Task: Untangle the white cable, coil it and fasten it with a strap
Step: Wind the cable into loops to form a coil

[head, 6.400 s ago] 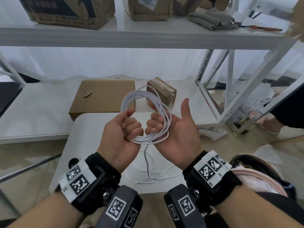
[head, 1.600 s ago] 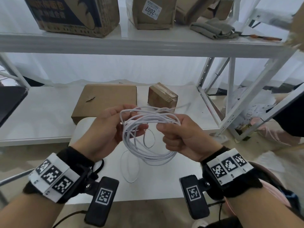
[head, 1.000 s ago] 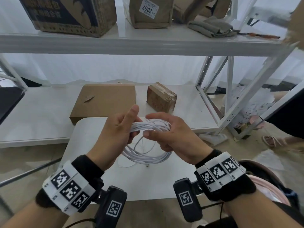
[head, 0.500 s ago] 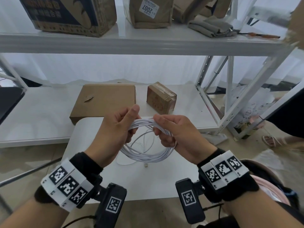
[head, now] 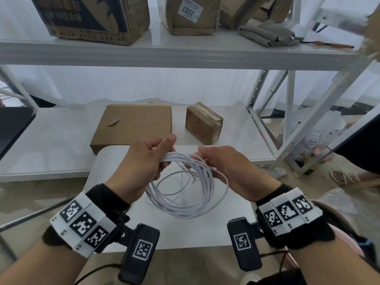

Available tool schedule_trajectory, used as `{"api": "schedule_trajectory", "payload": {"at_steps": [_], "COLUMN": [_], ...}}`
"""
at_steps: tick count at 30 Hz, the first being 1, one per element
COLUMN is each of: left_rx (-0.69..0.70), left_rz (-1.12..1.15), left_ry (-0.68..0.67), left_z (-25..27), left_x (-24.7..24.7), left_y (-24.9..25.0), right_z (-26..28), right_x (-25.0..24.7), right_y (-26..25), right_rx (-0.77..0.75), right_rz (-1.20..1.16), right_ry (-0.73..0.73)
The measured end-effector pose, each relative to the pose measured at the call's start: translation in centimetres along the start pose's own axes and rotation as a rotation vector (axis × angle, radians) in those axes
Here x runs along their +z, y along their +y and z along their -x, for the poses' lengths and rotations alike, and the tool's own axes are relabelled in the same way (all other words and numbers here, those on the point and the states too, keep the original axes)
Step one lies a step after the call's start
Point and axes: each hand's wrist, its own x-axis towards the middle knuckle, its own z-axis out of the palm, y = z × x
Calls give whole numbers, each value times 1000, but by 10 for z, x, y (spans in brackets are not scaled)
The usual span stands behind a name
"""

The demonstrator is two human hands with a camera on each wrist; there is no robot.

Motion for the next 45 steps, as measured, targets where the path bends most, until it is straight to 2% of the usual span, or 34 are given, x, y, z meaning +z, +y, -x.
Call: {"api": "schedule_trajectory", "payload": {"at_steps": [4,8,12,17,22,25,27,29,31,33,35,37,40,42,43,45], "left_rx": [-23,-69,-112,-204,-174,-232,-258,-220,-51,178,288,279,119,56,52,23], "left_rz": [40,80,337,372,508,551,446,291,1,-297,-537,-883,-1351,-1404,-1344,-1047], "left_ry": [-77,-123,-241,-294,-282,-297,-280,-266,-286,-392,-519,-565,-450,-347,-323,-318], "left_z": [3,2,-1,4,7,6,7,9,12,16,17,14,7,2,0,1], "left_x": [6,4,-4,-3,7,8,11,15,17,18,17,12,-1,-7,-7,4], "left_y": [5,8,8,2,1,0,-3,-6,-10,-13,-20,-34,-54,-60,-60,-53], "right_z": [0,-1,-3,-7,-11,-13,-14,-16,-17,-16,-15,-14,-13,-12,-12,-12], "right_x": [10,14,14,7,3,1,-2,-6,-9,-12,-14,-15,-19,-19,-18,-15], "right_y": [6,12,8,0,2,2,2,1,0,-1,-1,-2,-4,-5,-6,-5], "right_rx": [-128,-186,-135,-73,14,-10,-58,-106,-132,-149,-162,-171,-197,-206,-206,-198], "right_rz": [193,168,-162,-654,-843,-997,-1141,-1268,-1387,-1477,-1534,-1562,-1593,-1611,-1622,-1629], "right_ry": [58,46,54,161,82,99,160,218,251,268,267,273,275,255,241,214]}}
